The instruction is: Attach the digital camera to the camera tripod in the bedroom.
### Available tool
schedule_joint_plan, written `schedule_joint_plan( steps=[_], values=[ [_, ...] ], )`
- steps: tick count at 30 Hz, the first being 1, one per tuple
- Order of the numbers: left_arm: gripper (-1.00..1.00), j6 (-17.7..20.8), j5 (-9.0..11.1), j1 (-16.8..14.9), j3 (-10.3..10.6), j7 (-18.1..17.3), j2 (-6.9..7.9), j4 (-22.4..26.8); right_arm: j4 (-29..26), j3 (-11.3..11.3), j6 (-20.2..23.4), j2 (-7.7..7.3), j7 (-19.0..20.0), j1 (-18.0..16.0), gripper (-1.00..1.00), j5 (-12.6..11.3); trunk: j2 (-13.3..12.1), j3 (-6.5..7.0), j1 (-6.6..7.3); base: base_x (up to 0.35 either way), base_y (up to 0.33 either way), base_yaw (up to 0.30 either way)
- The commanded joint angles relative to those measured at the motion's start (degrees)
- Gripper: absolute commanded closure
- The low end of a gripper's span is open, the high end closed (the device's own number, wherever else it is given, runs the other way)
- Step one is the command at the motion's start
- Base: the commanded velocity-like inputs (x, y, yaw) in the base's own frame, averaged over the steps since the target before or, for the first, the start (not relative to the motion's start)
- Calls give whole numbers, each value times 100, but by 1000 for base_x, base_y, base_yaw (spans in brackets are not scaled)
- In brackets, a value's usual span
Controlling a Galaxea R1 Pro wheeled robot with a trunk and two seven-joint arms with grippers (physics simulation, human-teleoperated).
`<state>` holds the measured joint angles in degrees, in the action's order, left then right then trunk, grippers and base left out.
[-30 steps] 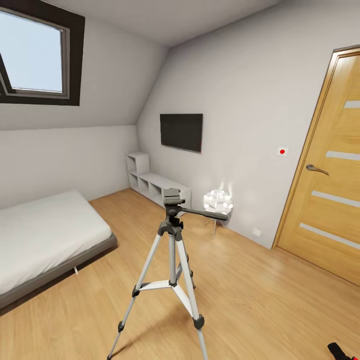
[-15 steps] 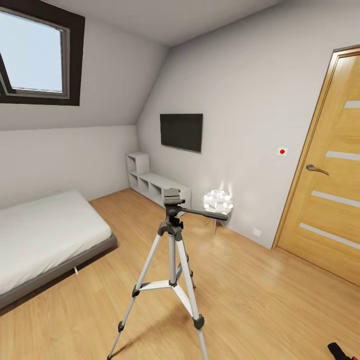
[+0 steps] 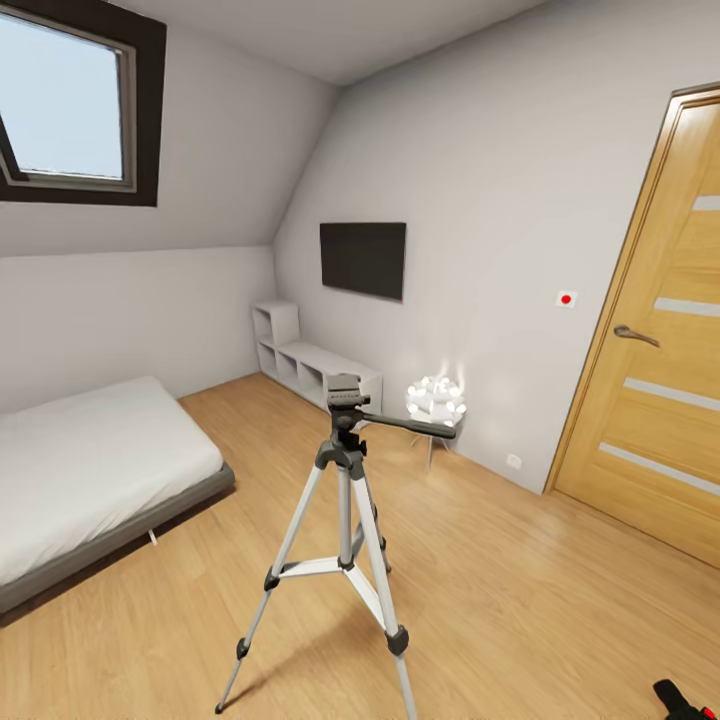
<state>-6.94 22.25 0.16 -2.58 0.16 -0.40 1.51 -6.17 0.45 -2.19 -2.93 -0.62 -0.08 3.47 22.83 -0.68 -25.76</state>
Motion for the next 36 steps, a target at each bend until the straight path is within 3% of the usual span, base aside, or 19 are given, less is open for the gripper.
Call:
schedule_joint_plan(
  steps=[1, 18, 36],
  values=[
    [-100, -9, 7, 2, -24, 2, -2, 7, 0, 2, -13, -2, -5, -1, -100, 37, 9, -16, -3, 0, 0, 0],
    [-100, -8, 7, 2, -24, 2, -4, 7, 2, 8, -9, 3, 1, -1, -100, 38, 9, -168, -3, 0, 0, 0],
    [-100, -9, 7, 2, -24, 2, -4, 7, 2, 3, 22, 23, -31, -1, -100, 27, 9, -188, -3, 0, 0, 0]
  ],
)
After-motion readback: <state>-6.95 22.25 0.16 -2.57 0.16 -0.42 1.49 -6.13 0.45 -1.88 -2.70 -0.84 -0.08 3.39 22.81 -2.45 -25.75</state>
